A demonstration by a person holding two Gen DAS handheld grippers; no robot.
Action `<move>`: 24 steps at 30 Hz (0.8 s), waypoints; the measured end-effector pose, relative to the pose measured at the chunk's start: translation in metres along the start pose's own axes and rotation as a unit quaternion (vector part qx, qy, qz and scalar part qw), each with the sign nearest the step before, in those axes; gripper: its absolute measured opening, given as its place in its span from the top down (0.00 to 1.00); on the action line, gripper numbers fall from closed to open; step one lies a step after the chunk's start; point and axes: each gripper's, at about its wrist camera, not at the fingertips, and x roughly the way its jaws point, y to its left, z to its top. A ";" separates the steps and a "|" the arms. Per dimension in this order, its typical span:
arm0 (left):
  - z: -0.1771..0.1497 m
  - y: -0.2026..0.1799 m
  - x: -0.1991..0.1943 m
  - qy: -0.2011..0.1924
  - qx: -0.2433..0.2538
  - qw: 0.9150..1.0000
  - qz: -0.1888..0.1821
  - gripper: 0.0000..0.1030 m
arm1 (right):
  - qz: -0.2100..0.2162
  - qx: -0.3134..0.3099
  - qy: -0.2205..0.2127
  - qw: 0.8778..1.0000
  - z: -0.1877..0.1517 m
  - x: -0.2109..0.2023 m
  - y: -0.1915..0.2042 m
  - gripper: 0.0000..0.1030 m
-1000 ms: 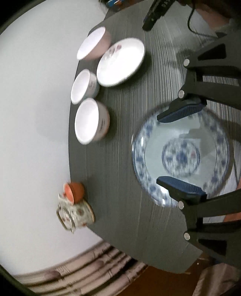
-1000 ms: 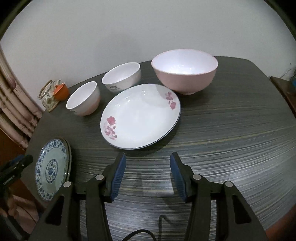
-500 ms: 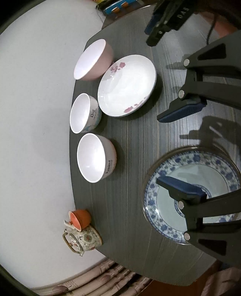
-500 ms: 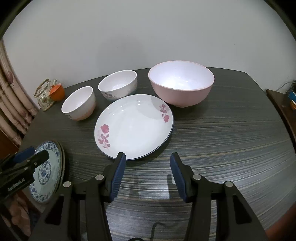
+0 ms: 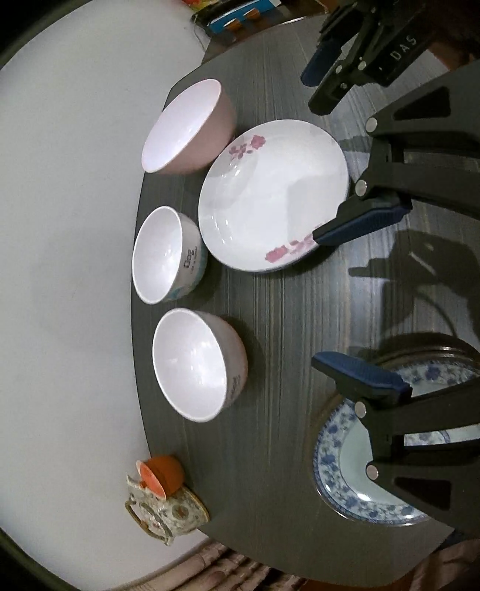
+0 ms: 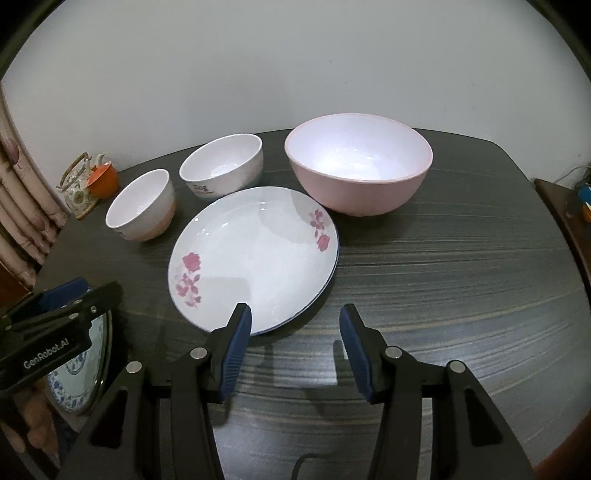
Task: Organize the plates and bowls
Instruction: 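Move both grippers toward the white plate with pink roses, then close the right gripper on the pink-rose plate rim while the left grips the opposite rim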
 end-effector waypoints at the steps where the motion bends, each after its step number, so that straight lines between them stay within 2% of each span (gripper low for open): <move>1: 0.002 -0.002 0.003 0.003 0.000 1.000 -0.001 0.40 | -0.001 0.002 0.003 1.000 0.002 0.003 -0.002 0.54; 10: 0.020 -0.005 0.034 0.022 -0.016 0.999 -0.020 0.40 | -0.001 0.007 0.019 1.000 0.015 0.027 -0.016 0.54; 16: 0.027 0.001 0.053 0.039 -0.033 0.997 -0.056 0.40 | 0.048 0.029 0.034 0.998 0.022 0.043 -0.036 0.55; 24: 0.029 0.002 0.071 0.059 -0.043 0.995 -0.074 0.40 | 0.060 0.030 0.043 0.997 0.027 0.061 -0.046 0.61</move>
